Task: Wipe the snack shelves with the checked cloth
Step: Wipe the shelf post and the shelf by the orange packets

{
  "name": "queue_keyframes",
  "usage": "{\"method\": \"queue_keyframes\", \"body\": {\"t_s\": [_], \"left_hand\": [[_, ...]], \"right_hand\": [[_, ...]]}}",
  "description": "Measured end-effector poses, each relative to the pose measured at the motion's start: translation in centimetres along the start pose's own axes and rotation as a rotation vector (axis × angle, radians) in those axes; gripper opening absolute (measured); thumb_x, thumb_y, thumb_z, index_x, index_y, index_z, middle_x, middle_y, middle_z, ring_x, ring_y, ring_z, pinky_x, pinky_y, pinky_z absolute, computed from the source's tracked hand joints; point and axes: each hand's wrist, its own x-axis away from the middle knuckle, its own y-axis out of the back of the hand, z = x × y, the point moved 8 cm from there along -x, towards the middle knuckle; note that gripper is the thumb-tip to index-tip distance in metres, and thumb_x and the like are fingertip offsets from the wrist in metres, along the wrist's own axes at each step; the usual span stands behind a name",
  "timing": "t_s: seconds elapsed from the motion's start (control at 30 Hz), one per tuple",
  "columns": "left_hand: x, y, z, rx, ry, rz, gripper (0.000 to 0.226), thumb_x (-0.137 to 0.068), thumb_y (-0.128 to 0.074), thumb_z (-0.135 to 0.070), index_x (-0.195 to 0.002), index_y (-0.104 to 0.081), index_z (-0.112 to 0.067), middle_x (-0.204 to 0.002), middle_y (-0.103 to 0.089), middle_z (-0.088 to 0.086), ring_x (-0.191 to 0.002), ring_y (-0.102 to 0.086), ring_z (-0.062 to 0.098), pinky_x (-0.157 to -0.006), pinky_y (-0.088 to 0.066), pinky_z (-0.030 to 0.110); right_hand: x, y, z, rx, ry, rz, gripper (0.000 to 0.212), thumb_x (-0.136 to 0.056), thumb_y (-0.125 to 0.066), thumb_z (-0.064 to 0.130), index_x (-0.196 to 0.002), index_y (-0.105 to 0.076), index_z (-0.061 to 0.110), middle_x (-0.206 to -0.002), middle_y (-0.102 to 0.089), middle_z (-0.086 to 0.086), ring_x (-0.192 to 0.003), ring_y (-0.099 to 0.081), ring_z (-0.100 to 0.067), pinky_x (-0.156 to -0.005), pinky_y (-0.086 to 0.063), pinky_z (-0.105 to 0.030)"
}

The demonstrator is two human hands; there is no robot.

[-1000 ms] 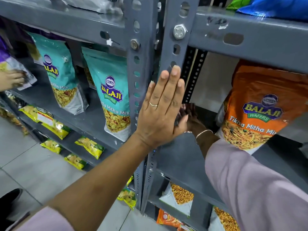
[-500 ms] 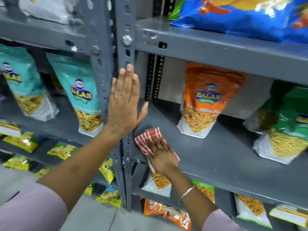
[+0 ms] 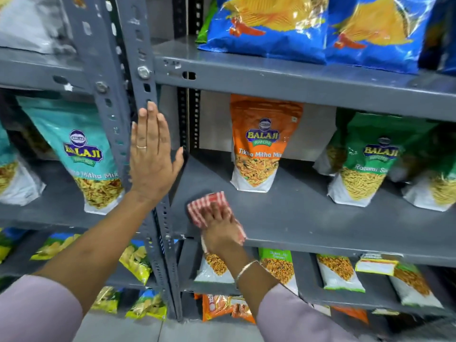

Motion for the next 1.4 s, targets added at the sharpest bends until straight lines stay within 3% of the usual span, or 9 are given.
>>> {"method": "queue_keyframes", "body": {"t_s": [0.13,0.27,0.37,0.6,0.83,0.93,1.1,1.23,1.4], "left_hand": [[0.0,0.1,0.1,0.029,0.000,-0.014,0.062,-0.097,-0.041,-0.027,-0.142,-0.008,0.001,-0.139,-0.031,0.036,-0.142,0.017,0.019,-0.117,0.003,0.035],[-0.2,0.1,-0.3,0.025,-0.003,-0.009,0.071,-0.088,-0.056,-0.019,-0.140,-0.014,0.004,-0.139,-0.031,0.036,-0.139,-0.001,0.036,-0.116,0.006,0.033],[-0.3,0.2,-0.4,0.015,-0.006,-0.013,0.073,-0.086,-0.052,-0.020,-0.142,-0.010,0.001,-0.142,-0.021,0.028,-0.142,0.016,0.023,-0.116,0.005,0.035],[-0.4,0.5,-0.3,-0.018,-0.018,-0.006,0.069,-0.085,-0.054,-0.018,-0.140,-0.018,0.004,-0.142,-0.024,0.028,-0.142,0.015,0.022,-0.115,0.003,0.036],[-0.3,0.4,-0.6,-0.088,0.060,0.079,0.070,-0.085,-0.053,-0.021,-0.140,-0.018,0.006,-0.141,-0.034,0.034,-0.133,-0.014,0.038,-0.114,0.011,0.036],[0.9,0.1,-1.8,-0.073,0.148,0.140,0.074,-0.088,-0.047,-0.030,-0.144,-0.010,0.002,-0.146,-0.025,0.031,-0.138,0.000,0.036,-0.112,0.014,0.041],[4.9,-3.1,-10.0,0.048,0.067,0.317,0.080,-0.089,-0.030,-0.043,-0.148,0.005,-0.003,-0.156,0.005,0.016,-0.142,0.016,0.021,-0.111,0.000,0.049],[10.4,-6.5,-15.8,0.082,-0.014,0.538,0.078,-0.090,-0.022,-0.047,-0.148,0.008,-0.003,-0.157,0.006,0.011,-0.144,0.002,0.024,-0.113,-0.003,0.049],[15.6,-10.3,-21.4,0.090,0.016,0.881,0.075,-0.095,-0.010,-0.053,-0.144,-0.021,0.002,-0.151,-0.028,0.015,-0.141,-0.020,0.027,-0.110,-0.014,0.048]], "right_hand": [[0.9,0.1,-2.5,-0.057,0.007,-0.042,0.055,-0.099,-0.024,0.035,-0.151,-0.007,0.037,-0.163,0.004,0.006,-0.150,0.005,-0.031,-0.120,-0.011,-0.056],[3.4,0.3,-13.1,-0.136,-0.393,-0.063,0.057,-0.100,-0.022,0.032,-0.153,0.000,0.028,-0.162,0.010,-0.004,-0.149,0.009,-0.036,-0.120,-0.008,-0.056],[4.1,0.7,-15.0,-0.218,-0.577,-0.082,0.057,-0.102,-0.022,0.035,-0.154,0.001,0.024,-0.162,0.012,-0.007,-0.149,0.009,-0.036,-0.121,-0.006,-0.053],[1.3,-0.2,-0.4,-0.012,0.035,0.003,0.057,-0.102,-0.026,0.032,-0.153,0.000,0.029,-0.162,0.011,-0.002,-0.149,0.011,-0.031,-0.122,-0.004,-0.049],[3.9,0.8,-12.6,-0.175,-0.333,-0.027,0.055,-0.102,-0.019,0.040,-0.153,-0.003,0.028,-0.163,0.008,-0.001,-0.150,0.008,-0.029,-0.122,-0.004,-0.048],[5.2,1.1,-17.1,-0.178,-0.532,-0.023,0.057,-0.102,-0.023,0.036,-0.153,-0.003,0.025,-0.163,0.009,-0.004,-0.149,0.006,-0.032,-0.122,-0.007,-0.050],[3.9,-0.1,-11.4,-0.041,-0.052,0.004,0.058,-0.101,-0.025,0.036,-0.153,-0.001,0.028,-0.163,0.007,-0.002,-0.150,0.006,-0.031,-0.122,-0.010,-0.050],[4.6,0.6,-16.8,-0.019,-0.070,-0.065,0.054,-0.101,-0.028,0.024,-0.152,-0.014,0.030,-0.163,-0.002,0.003,-0.150,-0.003,-0.025,-0.122,-0.018,-0.042],[5.6,4.1,-25.2,-0.977,-0.118,-0.344,0.035,-0.100,-0.036,0.023,-0.126,-0.057,0.034,-0.129,-0.061,0.009,-0.122,-0.057,-0.007,-0.101,-0.045,-0.015]]}}
